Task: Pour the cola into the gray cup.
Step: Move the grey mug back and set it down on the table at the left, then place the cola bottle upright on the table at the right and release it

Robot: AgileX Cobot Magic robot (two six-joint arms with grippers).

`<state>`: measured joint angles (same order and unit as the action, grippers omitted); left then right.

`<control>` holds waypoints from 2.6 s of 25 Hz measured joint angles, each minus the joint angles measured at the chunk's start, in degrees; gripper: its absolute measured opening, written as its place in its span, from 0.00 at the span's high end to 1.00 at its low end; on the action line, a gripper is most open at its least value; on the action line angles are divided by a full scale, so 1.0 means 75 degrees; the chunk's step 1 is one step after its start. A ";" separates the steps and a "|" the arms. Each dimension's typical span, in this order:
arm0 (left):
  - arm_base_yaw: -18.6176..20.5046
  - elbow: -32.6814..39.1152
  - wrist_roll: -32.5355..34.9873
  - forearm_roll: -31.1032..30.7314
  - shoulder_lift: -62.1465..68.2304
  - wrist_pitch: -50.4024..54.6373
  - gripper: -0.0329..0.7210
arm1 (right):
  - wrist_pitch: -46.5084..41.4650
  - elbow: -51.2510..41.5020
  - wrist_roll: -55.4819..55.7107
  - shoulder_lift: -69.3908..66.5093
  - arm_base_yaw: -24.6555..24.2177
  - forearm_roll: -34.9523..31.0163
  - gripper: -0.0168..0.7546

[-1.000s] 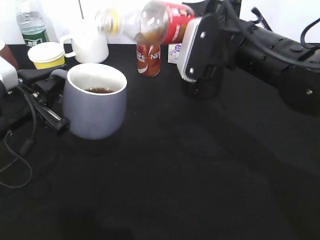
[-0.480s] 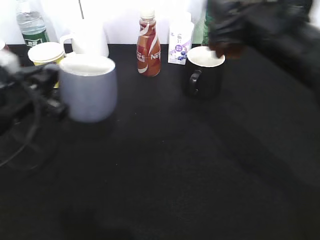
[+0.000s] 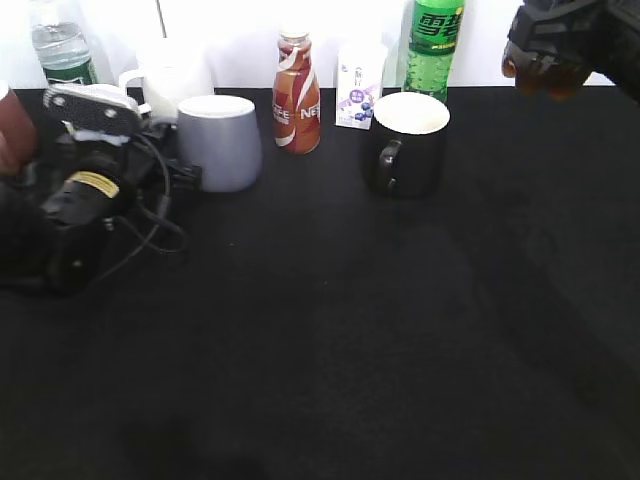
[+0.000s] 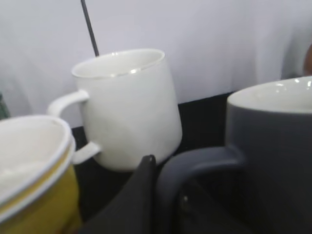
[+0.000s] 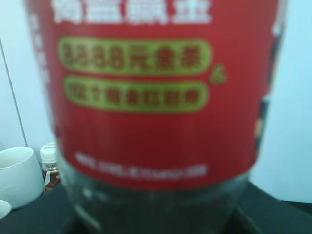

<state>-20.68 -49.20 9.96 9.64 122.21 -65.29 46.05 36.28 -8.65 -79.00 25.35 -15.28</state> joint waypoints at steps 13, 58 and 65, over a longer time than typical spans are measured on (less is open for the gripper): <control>-0.0088 0.0158 -0.0151 0.0390 0.0339 -0.0509 0.61 | -0.0003 0.0000 -0.0099 0.0000 0.0000 -0.0017 0.50; -0.0753 0.3330 -0.0160 0.0387 -0.5249 0.2347 0.61 | 0.2180 0.2444 0.3323 -0.5837 -0.3316 0.6098 0.26; -0.0753 0.3330 -0.0160 0.0370 -0.5951 0.3419 0.61 | 0.1609 0.0808 0.3904 -0.3882 -0.3344 0.6139 0.25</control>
<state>-26.33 -24.22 8.76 12.41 77.58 -39.65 58.12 42.34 20.63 -108.12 0.27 30.76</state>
